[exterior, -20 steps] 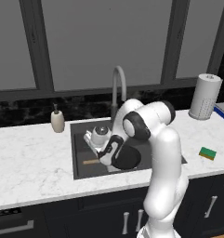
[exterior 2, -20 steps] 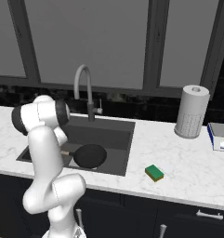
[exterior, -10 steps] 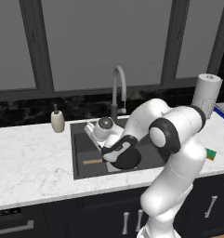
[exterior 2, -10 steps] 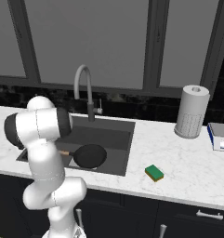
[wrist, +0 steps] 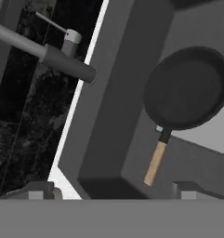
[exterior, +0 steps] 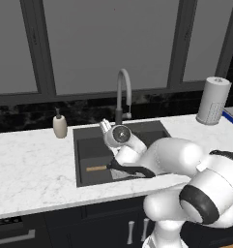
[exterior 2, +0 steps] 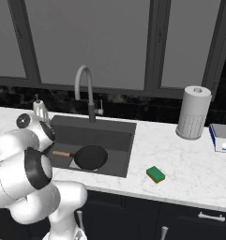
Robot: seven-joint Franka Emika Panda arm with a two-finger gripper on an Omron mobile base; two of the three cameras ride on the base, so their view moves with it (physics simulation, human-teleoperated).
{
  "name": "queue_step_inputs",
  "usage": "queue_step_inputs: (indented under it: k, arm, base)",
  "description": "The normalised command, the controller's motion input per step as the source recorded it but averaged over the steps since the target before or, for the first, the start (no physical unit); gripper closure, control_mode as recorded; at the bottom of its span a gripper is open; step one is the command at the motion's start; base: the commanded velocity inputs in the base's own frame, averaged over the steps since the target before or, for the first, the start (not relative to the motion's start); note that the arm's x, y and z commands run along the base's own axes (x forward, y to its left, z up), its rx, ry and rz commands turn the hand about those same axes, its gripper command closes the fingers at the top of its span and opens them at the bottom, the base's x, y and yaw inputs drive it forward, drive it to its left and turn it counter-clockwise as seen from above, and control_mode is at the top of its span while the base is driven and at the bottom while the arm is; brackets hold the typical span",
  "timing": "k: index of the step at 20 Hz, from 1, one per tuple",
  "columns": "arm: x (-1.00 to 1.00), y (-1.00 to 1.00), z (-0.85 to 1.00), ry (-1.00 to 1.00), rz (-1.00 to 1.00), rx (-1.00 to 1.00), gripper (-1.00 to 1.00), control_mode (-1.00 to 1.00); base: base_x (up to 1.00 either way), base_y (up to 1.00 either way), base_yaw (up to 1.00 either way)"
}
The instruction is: Pick the pan and sponge and place them into the sink. Then turn on the water.
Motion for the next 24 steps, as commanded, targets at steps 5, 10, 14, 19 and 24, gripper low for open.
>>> queue_step_inputs:
  k: [5,10,14,19,24]
  arm:
    - [-0.61,-0.49,1.00,-0.28,-0.12,0.13,-1.00,-1.00]
    - [-0.46,-0.42,1.00,-0.17,-0.03,0.11,-1.00,-1.00]
    - [-0.47,-0.42,0.99,0.06,-0.02,0.12,-1.00,-1.00]
    - [-0.53,-0.61,0.65,0.25,-0.14,0.11,-1.00,-1.00]
    - [-0.51,-0.77,0.59,0.43,-0.28,0.16,-1.00,-1.00]
  base:
    - [0.00,0.00,0.00]
    - [0.00,0.00,0.00]
    - [0.00,0.00,0.00]
    - [0.00,0.00,0.00]
    - [0.00,0.00,0.00]
